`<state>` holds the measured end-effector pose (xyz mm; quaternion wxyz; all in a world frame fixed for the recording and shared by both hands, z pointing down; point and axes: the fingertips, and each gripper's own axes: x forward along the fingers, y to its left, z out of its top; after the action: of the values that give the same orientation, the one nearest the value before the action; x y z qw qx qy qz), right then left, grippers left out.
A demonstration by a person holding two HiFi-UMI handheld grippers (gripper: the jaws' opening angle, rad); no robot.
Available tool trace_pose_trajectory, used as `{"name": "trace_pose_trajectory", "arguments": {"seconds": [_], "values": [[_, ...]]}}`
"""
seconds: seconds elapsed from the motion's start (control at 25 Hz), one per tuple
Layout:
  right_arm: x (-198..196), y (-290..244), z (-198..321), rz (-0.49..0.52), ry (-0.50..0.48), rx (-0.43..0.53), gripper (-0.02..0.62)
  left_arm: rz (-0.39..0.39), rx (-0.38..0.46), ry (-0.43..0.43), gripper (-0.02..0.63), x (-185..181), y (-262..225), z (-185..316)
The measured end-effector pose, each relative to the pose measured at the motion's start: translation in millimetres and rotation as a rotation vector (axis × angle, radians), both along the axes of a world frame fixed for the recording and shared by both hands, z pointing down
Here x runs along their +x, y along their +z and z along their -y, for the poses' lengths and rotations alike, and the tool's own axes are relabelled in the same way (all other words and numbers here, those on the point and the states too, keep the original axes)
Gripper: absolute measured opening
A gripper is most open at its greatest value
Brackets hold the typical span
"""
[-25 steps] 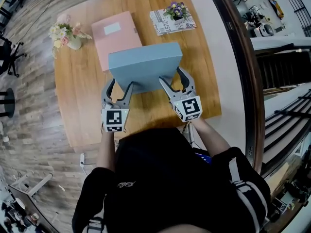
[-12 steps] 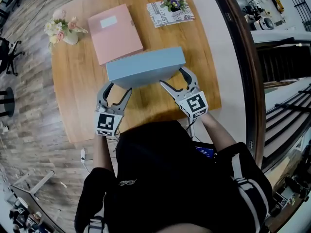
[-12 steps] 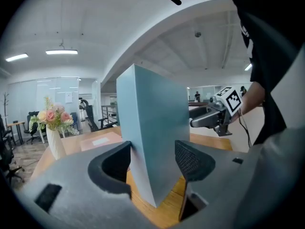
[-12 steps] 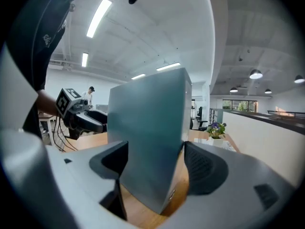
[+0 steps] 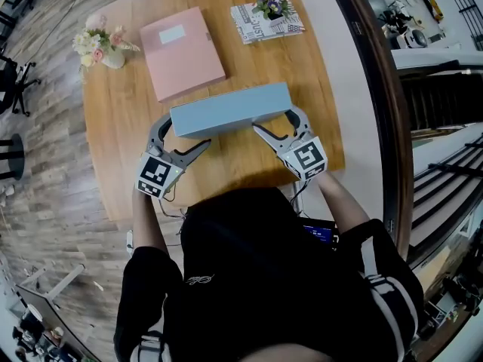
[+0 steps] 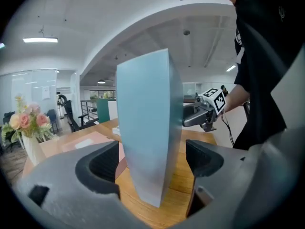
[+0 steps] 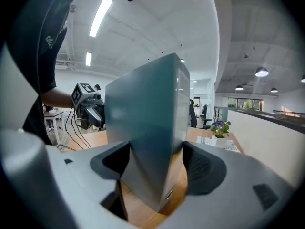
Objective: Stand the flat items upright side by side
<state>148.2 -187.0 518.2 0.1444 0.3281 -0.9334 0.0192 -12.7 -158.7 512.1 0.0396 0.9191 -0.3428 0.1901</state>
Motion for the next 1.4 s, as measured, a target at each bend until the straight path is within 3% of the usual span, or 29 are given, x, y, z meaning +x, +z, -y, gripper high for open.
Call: {"name": "trace_pose_trajectory", "arguments": {"seconds": [0.2, 0.4, 1.12, 1.4], "values": [[-5, -2, -1, -0.019, -0.031, 0.01, 0.351, 0.047, 0.019, 0.072, 0.44, 18, 1, 6], [-30, -6, -3, -0.034, -0.082, 0.012, 0.351, 0.053, 0.056, 0.014, 0.397, 1, -2, -2], [-233, -2, -24, -0.055, -0.625, 0.026, 0.356, 0.07, 0.065, -0.553, 0.385, -164, 1, -90], [-308, 0, -35, -0.071, -0.787, 0.022, 0.359, 0.053, 0.074, -0.739, 0.38, -216, 0, -116]]}}
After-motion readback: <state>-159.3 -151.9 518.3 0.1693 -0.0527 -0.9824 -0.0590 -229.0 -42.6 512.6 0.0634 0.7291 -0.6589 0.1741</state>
